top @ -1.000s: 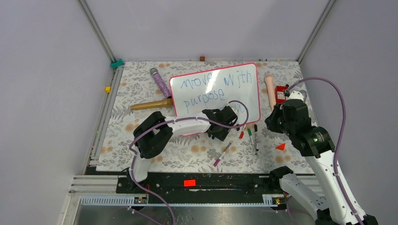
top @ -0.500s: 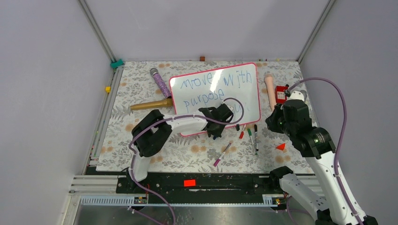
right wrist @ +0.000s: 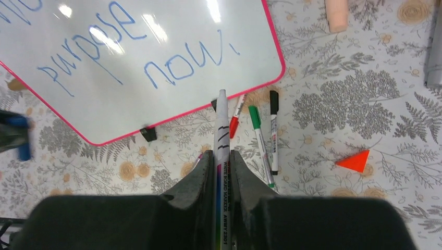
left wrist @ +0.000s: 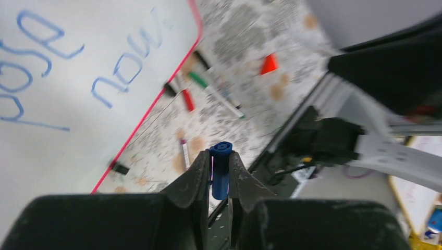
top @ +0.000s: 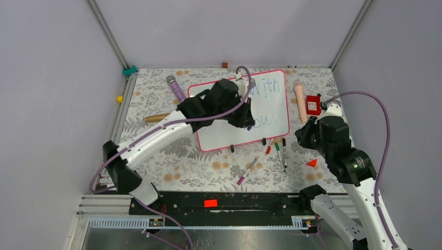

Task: Write a sentence on the whiteboard
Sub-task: Close the whiteboard marker at the center of the board.

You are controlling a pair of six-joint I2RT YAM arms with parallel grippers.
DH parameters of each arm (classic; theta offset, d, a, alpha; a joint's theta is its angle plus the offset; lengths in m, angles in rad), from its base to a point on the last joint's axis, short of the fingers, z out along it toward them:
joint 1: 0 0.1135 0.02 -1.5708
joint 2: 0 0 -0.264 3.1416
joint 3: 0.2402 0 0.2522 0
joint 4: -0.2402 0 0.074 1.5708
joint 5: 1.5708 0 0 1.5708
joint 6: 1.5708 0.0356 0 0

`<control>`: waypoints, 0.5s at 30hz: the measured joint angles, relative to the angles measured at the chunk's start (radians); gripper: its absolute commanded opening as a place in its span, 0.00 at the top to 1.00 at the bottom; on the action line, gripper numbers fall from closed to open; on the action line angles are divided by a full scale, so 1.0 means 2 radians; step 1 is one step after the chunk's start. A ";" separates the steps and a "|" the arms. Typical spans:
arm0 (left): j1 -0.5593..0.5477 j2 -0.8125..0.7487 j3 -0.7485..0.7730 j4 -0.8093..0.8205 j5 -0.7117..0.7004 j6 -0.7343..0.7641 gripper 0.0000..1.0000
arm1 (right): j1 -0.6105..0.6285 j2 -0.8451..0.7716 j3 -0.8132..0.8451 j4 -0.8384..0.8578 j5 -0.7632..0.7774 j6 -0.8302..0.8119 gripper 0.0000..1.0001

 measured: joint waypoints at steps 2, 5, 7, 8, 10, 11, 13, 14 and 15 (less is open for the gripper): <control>0.006 -0.019 0.034 -0.008 0.023 -0.003 1.00 | 0.000 -0.002 0.000 0.010 -0.001 0.000 1.00; 0.033 -0.046 0.050 -0.010 0.056 -0.023 1.00 | 0.000 -0.001 0.000 0.031 -0.012 0.000 1.00; 0.064 -0.059 0.050 -0.010 0.076 -0.053 1.00 | 0.000 0.006 0.003 0.043 -0.024 0.000 1.00; 0.081 -0.062 0.049 -0.007 0.087 -0.070 1.00 | 0.000 0.012 0.007 0.051 -0.031 0.000 1.00; 0.110 -0.065 0.047 0.004 0.104 -0.105 1.00 | 0.000 0.025 0.017 0.067 -0.048 0.002 1.00; 0.125 -0.065 0.047 0.011 0.113 -0.128 1.00 | 0.000 0.032 0.022 0.075 -0.059 0.003 1.00; 0.147 -0.065 0.044 0.028 0.125 -0.177 1.00 | 0.002 0.042 0.030 0.092 -0.079 0.006 1.00; 0.153 -0.066 0.040 0.040 0.128 -0.201 1.00 | 0.005 0.046 0.034 0.100 -0.086 0.008 1.00; 0.156 -0.067 0.035 0.049 0.129 -0.222 1.00 | 0.014 0.051 0.038 0.107 -0.091 0.010 1.00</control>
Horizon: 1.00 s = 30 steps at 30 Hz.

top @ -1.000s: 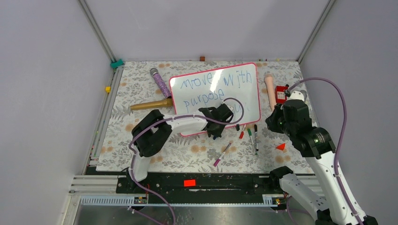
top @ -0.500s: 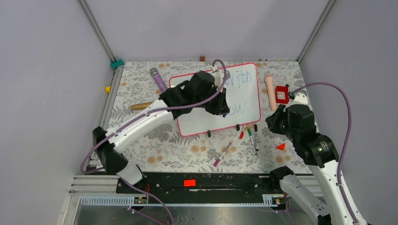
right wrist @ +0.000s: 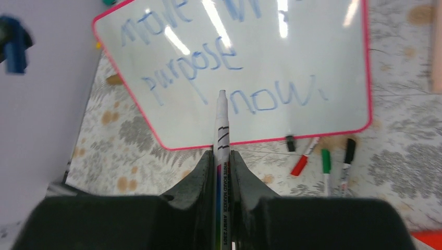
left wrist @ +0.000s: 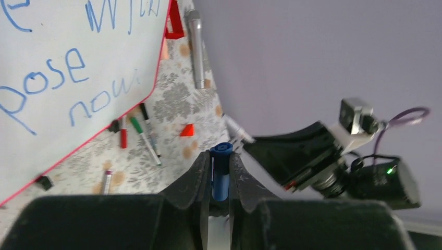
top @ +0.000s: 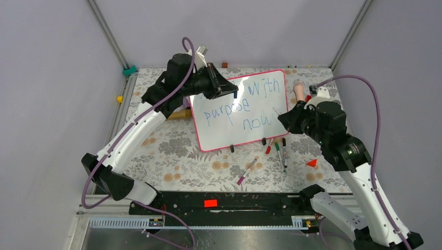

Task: Write a sentence on the whiteboard
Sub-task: Close the whiteboard marker at the center of the board.

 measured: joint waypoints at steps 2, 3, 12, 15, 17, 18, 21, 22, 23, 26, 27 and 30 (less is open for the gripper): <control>0.007 -0.007 -0.014 0.022 0.000 -0.045 1.00 | 0.033 0.010 0.009 0.010 0.001 0.001 1.00; 0.011 -0.011 -0.022 0.032 -0.001 -0.067 1.00 | 0.061 0.017 0.016 0.013 0.007 0.001 1.00; 0.061 -0.099 -0.117 0.093 -0.044 -0.213 1.00 | 0.322 0.121 0.109 0.086 0.104 -0.046 1.00; 0.070 -0.126 -0.130 0.104 -0.059 -0.240 1.00 | 0.354 0.148 0.122 0.116 0.133 -0.067 1.00; 0.076 -0.146 -0.147 0.116 -0.063 -0.264 1.00 | 0.360 0.153 0.122 0.129 0.150 -0.077 1.00; 0.078 -0.152 -0.154 0.120 -0.064 -0.271 1.00 | 0.360 0.153 0.121 0.134 0.162 -0.081 1.00; 0.084 -0.158 -0.163 0.123 -0.067 -0.286 1.00 | 0.360 0.153 0.121 0.153 0.186 -0.093 1.00; 0.086 -0.158 -0.166 0.126 -0.068 -0.289 1.00 | 0.360 0.153 0.121 0.157 0.188 -0.096 1.00; 0.087 -0.158 -0.171 0.129 -0.069 -0.293 1.00 | 0.360 0.153 0.121 0.162 0.190 -0.099 1.00; 0.088 -0.158 -0.184 0.135 -0.073 -0.302 1.00 | 0.360 0.154 0.122 0.176 0.192 -0.108 1.00; 0.088 -0.158 -0.188 0.134 -0.074 -0.304 1.00 | 0.360 0.155 0.122 0.182 0.192 -0.112 1.00; 0.088 -0.158 -0.191 0.135 -0.076 -0.306 1.00 | 0.360 0.160 0.122 0.199 0.188 -0.121 1.00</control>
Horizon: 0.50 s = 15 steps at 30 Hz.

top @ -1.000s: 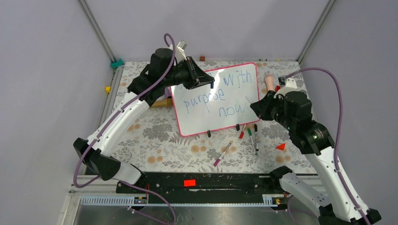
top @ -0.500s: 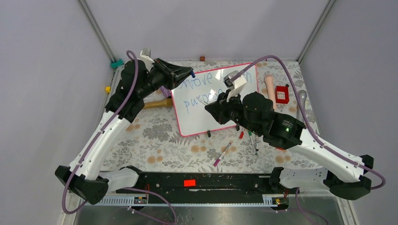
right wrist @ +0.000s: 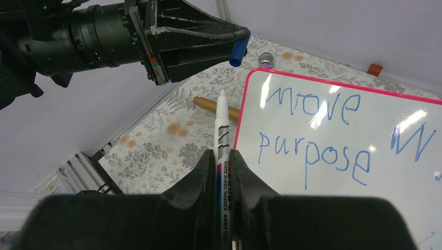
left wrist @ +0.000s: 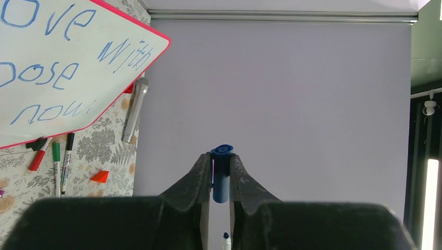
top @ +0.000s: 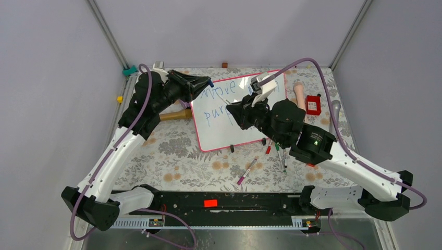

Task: Write a sentence on the whiteboard
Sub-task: Close the whiteboard marker at the center of the board.

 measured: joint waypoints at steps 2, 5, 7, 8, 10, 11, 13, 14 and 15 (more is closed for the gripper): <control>0.000 0.000 0.000 0.003 -0.001 0.000 1.00 | 0.000 0.006 0.004 0.004 -0.001 -0.006 1.00; 0.000 0.000 0.000 0.004 -0.002 -0.001 1.00 | 0.000 0.019 0.014 0.008 -0.001 -0.012 1.00; 0.000 0.000 0.000 0.005 -0.002 -0.003 1.00 | 0.000 0.027 0.018 0.010 -0.001 -0.016 1.00; 0.000 0.000 0.000 0.006 -0.003 -0.003 1.00 | 0.000 0.030 0.019 0.011 0.000 -0.019 1.00; 0.000 0.000 0.000 0.006 -0.003 -0.005 1.00 | 0.000 0.038 0.023 0.011 0.000 -0.024 1.00; 0.000 -0.001 0.000 0.006 -0.004 -0.006 1.00 | 0.000 0.042 0.024 0.012 0.000 -0.026 1.00; 0.001 -0.003 -0.001 0.006 -0.006 -0.007 1.00 | 0.000 0.047 0.027 0.012 0.001 -0.031 1.00; 0.001 -0.005 -0.001 0.006 -0.006 -0.007 1.00 | 0.000 0.049 0.028 0.012 0.001 -0.032 1.00; 0.001 -0.006 -0.001 0.007 -0.006 -0.007 1.00 | 0.000 0.051 0.029 0.012 0.001 -0.034 1.00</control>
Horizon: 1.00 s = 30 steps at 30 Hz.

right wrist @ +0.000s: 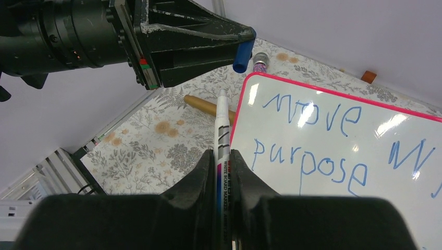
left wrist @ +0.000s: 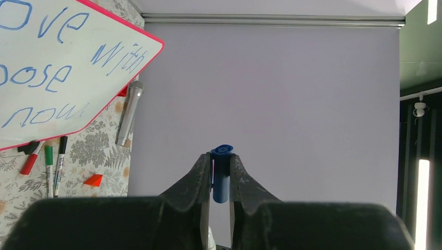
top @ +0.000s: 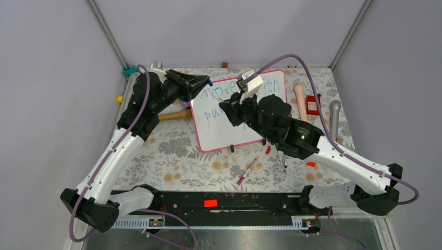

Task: Write a sentence on the whiteboard
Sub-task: Close the whiteboard marker at the center of the board.

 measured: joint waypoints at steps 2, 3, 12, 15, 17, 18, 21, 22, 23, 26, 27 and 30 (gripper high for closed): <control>0.000 -0.001 0.000 0.002 0.000 0.000 1.00 | 0.000 0.003 0.002 0.000 0.001 -0.002 1.00; 0.001 -0.001 0.000 0.003 0.000 0.000 1.00 | 0.000 0.003 0.003 0.001 0.001 -0.002 1.00; 0.001 -0.002 -0.001 0.003 0.000 0.000 1.00 | -0.016 0.006 0.008 0.007 0.004 -0.002 1.00; 0.001 -0.003 -0.001 0.003 0.000 0.000 1.00 | -0.023 0.009 0.011 0.009 0.003 -0.002 1.00; 0.001 -0.004 -0.001 0.004 0.000 0.000 1.00 | -0.027 0.010 0.011 0.011 0.003 -0.002 1.00; 0.001 -0.004 -0.001 0.003 0.000 0.000 1.00 | -0.029 0.010 0.011 0.011 0.003 -0.001 1.00; 0.001 -0.004 -0.001 0.004 0.000 0.000 1.00 | -0.032 0.012 0.011 0.011 -0.002 0.002 1.00; 0.002 -0.004 -0.002 0.004 0.000 0.000 1.00 | -0.032 0.013 0.011 0.011 -0.002 0.002 1.00; 0.002 -0.004 -0.002 0.004 0.000 0.000 1.00 | -0.032 0.014 0.011 0.011 -0.005 0.003 1.00; 0.002 -0.004 -0.002 0.004 0.000 -0.001 1.00 | -0.032 0.014 0.011 0.012 -0.005 0.004 1.00; 0.002 -0.004 -0.002 0.005 0.000 -0.001 1.00 | -0.032 0.013 0.011 0.013 -0.005 0.004 1.00; 0.005 -0.004 -0.002 0.006 0.000 -0.001 1.00 | -0.032 0.007 0.002 0.019 -0.005 0.006 1.00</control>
